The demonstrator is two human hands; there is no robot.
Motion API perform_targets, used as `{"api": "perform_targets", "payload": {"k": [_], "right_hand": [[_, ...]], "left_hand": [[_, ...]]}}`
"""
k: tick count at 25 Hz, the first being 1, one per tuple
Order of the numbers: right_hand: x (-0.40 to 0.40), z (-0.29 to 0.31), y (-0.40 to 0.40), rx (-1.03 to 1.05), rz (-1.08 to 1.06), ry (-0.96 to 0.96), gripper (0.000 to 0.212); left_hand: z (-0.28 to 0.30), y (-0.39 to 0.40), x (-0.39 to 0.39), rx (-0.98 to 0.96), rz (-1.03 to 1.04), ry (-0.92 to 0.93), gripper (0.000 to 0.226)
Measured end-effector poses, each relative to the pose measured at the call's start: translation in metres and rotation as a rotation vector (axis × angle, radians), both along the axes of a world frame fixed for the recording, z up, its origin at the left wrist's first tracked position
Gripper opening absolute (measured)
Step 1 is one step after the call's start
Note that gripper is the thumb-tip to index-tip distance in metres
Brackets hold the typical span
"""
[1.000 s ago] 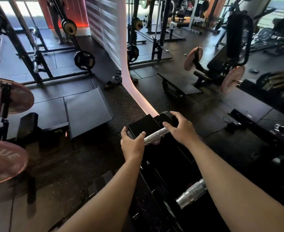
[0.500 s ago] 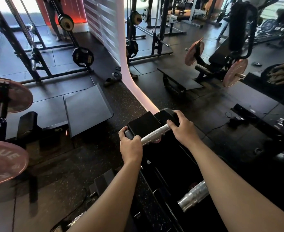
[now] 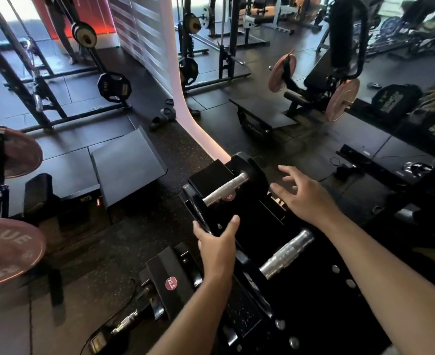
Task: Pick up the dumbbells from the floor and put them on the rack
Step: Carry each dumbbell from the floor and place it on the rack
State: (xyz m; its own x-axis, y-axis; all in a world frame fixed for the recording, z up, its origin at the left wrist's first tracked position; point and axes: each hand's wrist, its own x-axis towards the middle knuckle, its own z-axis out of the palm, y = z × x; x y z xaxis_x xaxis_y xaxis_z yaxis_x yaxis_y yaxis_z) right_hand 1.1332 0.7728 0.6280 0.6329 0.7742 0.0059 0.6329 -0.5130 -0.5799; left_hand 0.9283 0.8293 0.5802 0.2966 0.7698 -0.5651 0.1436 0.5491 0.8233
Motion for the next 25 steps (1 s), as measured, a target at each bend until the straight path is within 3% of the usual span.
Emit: {"api": "perform_targets", "payload": {"k": [5, 10, 22, 25], "right_hand": [[-0.008, -0.011, -0.061, -0.096, -0.110, -0.008, 0.057], [-0.015, -0.028, -0.074, -0.085, -0.156, 0.023, 0.044], [-0.017, -0.022, -0.077, -0.072, -0.093, 0.008, 0.036], [-0.018, -0.020, -0.081, -0.077, -0.062, 0.055, 0.040]], "left_hand": [[-0.001, -0.060, -0.004, -0.142, -0.156, 0.001, 0.090], [0.006, -0.072, -0.006, -0.152, -0.185, 0.008, 0.082], [-0.020, -0.071, -0.002, -0.191, -0.171, 0.032, 0.087], [-0.009, -0.080, -0.004, -0.153, -0.145, 0.017, 0.099]]}}
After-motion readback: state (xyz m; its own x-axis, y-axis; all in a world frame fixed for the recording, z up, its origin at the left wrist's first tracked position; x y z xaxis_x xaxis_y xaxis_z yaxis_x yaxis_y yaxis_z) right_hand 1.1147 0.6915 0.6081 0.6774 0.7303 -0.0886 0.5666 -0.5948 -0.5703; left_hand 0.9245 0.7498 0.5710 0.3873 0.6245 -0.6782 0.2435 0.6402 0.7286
